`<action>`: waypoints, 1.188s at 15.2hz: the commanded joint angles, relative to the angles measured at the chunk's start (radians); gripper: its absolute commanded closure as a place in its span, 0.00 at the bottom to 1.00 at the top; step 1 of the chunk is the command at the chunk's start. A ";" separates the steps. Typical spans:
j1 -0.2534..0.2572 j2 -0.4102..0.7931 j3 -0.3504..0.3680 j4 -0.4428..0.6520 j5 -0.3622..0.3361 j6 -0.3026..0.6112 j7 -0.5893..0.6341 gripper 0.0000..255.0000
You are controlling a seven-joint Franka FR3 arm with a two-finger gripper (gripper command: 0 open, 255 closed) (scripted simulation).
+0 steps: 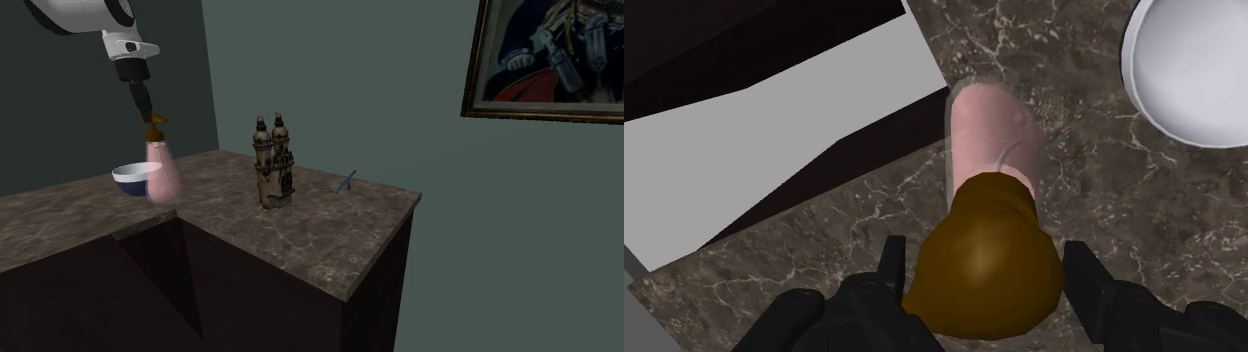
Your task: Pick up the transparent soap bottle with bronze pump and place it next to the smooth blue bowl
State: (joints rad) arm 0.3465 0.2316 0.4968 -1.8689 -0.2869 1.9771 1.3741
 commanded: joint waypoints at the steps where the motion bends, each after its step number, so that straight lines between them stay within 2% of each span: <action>1: 0.000 0.000 0.000 0.000 0.000 0.000 0.000 0.00; 6: 0.000 0.000 0.000 0.000 0.000 0.000 0.000 0.00; 10: 0.009 -0.027 0.012 0.094 0.025 -0.117 -0.017 0.00; 18: 0.009 -0.027 0.012 0.094 0.025 -0.116 -0.017 0.00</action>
